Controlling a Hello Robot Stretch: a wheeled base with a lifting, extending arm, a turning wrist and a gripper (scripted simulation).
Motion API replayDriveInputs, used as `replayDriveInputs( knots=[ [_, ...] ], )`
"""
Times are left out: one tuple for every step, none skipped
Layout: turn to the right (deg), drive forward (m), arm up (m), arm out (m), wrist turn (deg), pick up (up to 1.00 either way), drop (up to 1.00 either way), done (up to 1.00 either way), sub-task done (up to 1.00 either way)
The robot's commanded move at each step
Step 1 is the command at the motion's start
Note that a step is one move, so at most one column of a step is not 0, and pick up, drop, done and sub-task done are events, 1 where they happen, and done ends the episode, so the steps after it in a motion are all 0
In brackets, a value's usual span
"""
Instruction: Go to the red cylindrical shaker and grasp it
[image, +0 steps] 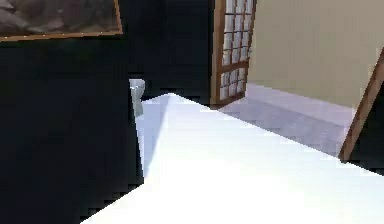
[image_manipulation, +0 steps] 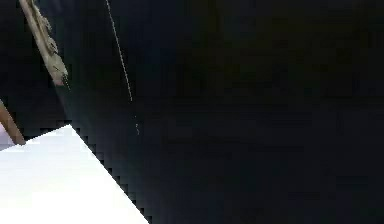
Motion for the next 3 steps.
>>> replayDriveInputs(
  knots=[
    [-42.0, 0.0, 0.0, 0.0, 0.0, 0.0, 0.0, 0.0, 0.0],
    [0.0, 0.25, 0.0, 0.0, 0.0, 0.0, 0.0, 0.0, 0.0],
    [45.0, 0.0, 0.0, 0.0, 0.0, 0.0, 0.0, 0.0, 0.0]
  ],
)
